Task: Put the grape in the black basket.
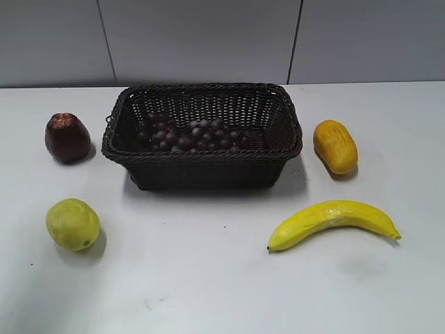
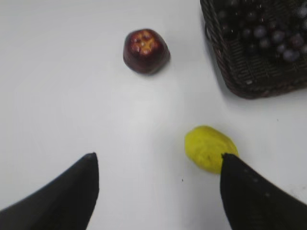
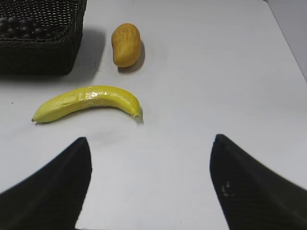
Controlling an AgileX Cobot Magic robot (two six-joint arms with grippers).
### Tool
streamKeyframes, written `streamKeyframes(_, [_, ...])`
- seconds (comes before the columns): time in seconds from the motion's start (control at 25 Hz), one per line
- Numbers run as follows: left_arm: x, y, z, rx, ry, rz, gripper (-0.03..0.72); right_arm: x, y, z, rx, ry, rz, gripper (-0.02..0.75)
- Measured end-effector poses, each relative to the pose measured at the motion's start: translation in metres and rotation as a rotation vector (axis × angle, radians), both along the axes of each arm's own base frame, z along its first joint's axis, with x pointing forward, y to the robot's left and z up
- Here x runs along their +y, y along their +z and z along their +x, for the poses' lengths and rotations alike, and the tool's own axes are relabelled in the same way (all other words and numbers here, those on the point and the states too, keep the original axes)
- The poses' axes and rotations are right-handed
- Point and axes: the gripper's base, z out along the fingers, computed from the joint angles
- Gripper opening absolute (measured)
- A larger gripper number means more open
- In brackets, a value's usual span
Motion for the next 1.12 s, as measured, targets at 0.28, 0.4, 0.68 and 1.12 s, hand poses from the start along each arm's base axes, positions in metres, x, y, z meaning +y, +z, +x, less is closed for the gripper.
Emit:
streamKeyframes(0.28, [0.013, -0.048, -0.077, 0.091, 0.047, -0.038, 0.585, 0.0, 0.0, 0.0, 0.0, 0.0, 0.0, 0.585])
streamKeyframes(0.4, [0.019, -0.066, -0.11, 0.076, 0.089, -0.074, 0.585, 0.0, 0.0, 0.0, 0.0, 0.0, 0.0, 0.585])
streamKeyframes(0.68, [0.033, -0.096, -0.178, -0.032, 0.102, -0.122, 0.585, 0.0, 0.0, 0.0, 0.0, 0.0, 0.0, 0.585])
streamKeyframes(1.12, [0.054, -0.098, -0.225, -0.326, 0.112, -0.067, 0.585, 0.0, 0.0, 0.0, 0.0, 0.0, 0.0, 0.585])
